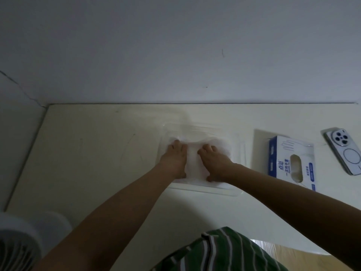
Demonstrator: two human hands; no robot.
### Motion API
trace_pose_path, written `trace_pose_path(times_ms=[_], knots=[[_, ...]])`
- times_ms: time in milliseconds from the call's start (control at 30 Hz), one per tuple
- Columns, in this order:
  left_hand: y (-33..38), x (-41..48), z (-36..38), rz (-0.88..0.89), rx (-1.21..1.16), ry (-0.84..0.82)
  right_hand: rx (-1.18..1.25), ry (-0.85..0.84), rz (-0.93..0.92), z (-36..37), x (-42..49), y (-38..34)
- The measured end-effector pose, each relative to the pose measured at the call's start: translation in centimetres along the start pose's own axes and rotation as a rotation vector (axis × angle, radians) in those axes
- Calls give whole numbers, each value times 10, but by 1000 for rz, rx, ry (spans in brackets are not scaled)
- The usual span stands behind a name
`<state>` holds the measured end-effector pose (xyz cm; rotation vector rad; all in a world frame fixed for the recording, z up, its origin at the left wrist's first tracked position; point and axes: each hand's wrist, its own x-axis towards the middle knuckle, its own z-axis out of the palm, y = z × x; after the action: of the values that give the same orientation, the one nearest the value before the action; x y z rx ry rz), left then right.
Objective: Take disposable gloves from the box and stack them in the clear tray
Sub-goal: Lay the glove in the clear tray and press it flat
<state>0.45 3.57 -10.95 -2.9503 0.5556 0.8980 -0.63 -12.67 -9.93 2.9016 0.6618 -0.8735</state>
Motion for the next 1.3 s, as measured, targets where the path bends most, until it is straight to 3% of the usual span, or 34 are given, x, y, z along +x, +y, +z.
trace_pose_path(times_ms=[267,400,500,700,833,1033,1300], knots=[[6,9,5,-43,139,-15,-86,48,19,8,3,-7],[11,1,-1,-72,56,-46,-33,-3,-13,3,-5,-2],[14,-6,-17,-105,-79,-52,149,25,-52,-8,-18,3],[42,-10,-64,-88,-161,367,498,477,-154,-46,-65,33],[98,-8,-80,69,-290,498,526,571,46,-39,-102,93],[179,7,-80,272,-309,402,443,400,363,26,-150,176],[245,43,-49,349,-190,97,273,252,416,69,-146,201]])
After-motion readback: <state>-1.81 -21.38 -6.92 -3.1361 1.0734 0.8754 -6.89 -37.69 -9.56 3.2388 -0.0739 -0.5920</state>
